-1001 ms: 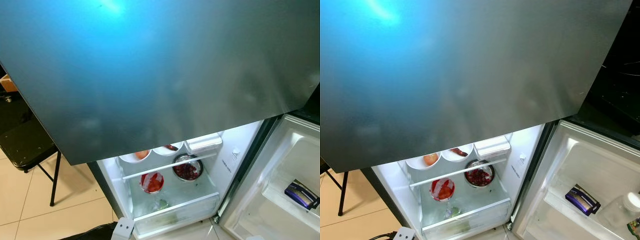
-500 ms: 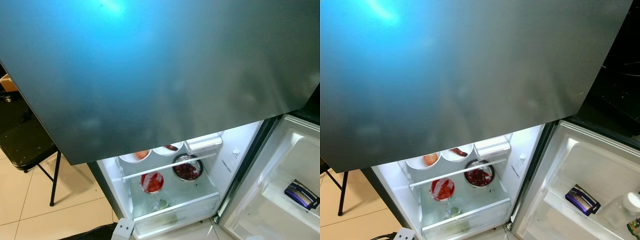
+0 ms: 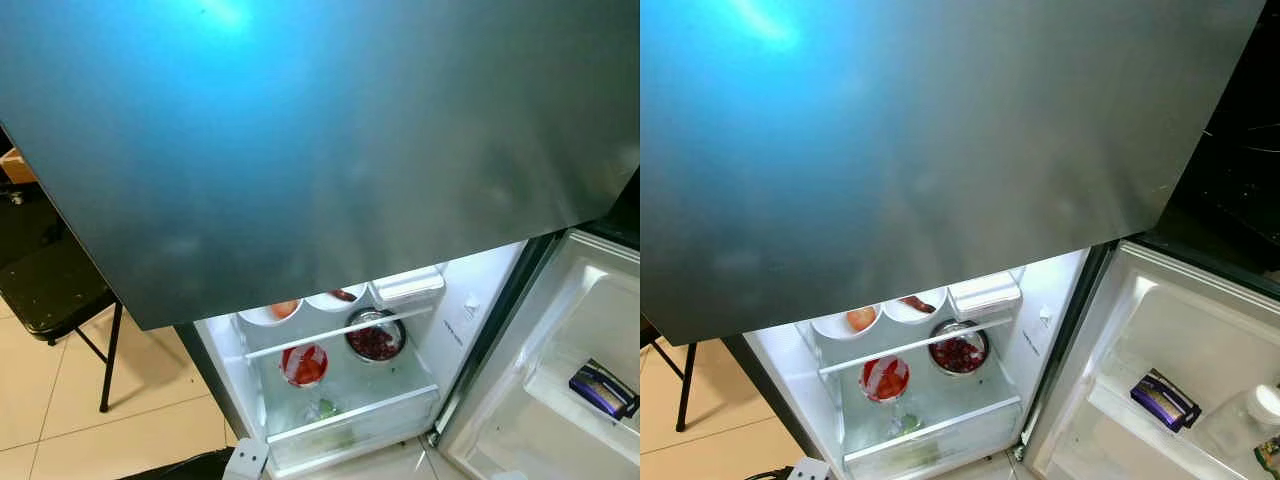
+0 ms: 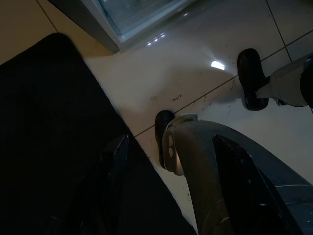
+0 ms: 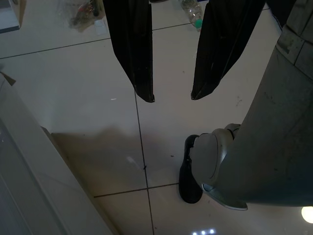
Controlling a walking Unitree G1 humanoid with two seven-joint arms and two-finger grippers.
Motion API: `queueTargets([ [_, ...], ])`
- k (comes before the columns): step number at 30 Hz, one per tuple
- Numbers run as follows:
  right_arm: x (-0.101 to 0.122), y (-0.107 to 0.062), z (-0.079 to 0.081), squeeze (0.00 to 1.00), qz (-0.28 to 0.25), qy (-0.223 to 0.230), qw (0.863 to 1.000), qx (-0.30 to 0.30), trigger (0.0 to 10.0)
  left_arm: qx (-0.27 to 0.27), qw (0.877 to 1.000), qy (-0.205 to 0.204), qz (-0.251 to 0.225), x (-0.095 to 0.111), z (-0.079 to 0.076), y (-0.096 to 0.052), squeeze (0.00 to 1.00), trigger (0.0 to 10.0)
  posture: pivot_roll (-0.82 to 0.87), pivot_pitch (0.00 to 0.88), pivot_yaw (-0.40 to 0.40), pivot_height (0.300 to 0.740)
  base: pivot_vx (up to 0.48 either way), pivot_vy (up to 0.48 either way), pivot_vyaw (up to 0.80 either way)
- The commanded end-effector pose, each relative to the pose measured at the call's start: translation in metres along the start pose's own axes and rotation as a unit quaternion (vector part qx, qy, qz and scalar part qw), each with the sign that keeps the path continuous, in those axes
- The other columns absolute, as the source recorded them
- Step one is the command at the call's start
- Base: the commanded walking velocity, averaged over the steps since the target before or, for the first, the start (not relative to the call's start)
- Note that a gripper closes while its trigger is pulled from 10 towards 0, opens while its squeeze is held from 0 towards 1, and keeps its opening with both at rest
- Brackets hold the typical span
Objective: Restocking fridge
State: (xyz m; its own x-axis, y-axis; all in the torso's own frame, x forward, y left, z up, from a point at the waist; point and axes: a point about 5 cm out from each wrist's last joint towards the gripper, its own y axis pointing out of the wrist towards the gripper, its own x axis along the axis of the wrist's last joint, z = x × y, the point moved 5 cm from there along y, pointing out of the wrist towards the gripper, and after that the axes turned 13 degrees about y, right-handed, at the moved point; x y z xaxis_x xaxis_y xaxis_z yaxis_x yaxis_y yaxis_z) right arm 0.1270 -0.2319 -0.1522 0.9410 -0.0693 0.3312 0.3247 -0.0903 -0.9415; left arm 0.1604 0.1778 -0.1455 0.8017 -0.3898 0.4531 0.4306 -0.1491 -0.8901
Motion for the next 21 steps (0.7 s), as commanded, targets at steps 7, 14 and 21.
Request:
queueTargets([
  [7,0.0002,0.0004,0.0038,0.00,0.000,-0.002,1.000,0.005,10.0,-0.009,1.000,0.000,0.003,-0.0028,-0.0068,0.0006,0.00,10.0,0.01,0.000,-0.029,0.740,0.000,0.000,0.00],
  [14,0.0004,0.0004,0.0041,0.00,0.000,-0.001,1.000,0.005,10.0,-0.009,1.000,0.000,0.004,-0.0028,-0.0071,0.0006,0.00,10.0,0.01,0.000,-0.028,0.740,0.000,0.000,0.00],
  [21,-0.0001,0.0004,0.0038,0.00,0.001,-0.002,1.000,0.005,10.0,-0.010,1.000,0.000,0.004,-0.0030,-0.0077,0.0007,0.00,10.0,0.01,0.000,-0.028,0.740,0.000,0.000,0.00],
])
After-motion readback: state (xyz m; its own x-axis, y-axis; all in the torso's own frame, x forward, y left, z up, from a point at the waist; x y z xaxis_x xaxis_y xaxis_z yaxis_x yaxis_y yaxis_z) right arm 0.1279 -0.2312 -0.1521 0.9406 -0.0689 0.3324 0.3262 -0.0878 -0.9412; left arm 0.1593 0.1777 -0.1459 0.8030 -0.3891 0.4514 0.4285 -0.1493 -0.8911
